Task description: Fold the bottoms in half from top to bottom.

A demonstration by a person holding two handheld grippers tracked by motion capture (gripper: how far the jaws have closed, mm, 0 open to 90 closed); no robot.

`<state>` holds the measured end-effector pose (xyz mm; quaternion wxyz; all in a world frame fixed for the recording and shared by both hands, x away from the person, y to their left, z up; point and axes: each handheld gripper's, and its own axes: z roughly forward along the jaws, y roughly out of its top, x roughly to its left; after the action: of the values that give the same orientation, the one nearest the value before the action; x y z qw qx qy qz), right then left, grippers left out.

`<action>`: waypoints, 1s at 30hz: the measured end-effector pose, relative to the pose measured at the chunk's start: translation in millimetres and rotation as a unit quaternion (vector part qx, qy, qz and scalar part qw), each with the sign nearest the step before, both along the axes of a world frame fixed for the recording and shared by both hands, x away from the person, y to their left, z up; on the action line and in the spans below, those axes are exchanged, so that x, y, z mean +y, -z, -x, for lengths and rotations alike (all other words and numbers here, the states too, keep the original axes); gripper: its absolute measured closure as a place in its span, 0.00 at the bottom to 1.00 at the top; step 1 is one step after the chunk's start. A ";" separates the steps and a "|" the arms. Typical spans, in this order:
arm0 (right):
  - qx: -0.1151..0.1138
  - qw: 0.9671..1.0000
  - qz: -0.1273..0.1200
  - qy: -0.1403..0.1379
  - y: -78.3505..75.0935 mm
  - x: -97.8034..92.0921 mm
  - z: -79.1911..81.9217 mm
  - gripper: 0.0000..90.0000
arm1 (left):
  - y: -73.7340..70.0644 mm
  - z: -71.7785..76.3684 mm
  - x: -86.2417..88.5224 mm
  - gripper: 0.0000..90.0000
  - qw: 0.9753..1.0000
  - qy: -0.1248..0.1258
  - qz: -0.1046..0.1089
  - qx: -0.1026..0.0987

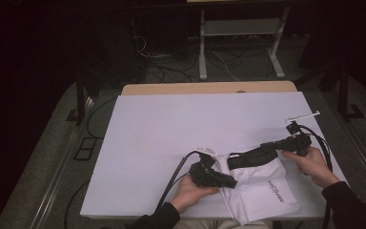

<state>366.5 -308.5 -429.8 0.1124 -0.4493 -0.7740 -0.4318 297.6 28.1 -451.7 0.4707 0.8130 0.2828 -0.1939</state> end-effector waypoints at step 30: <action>-0.008 0.997 -0.027 -0.074 -16.5 -13.9 38.8 0.93 | -33.6 -26.6 45.0 0.20 0.987 -0.127 0.015 -0.099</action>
<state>327.7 -322.4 -413.3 0.1500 -0.3840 -0.7943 -0.4462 324.2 73.1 -418.0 0.5296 0.7784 0.3326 -0.0554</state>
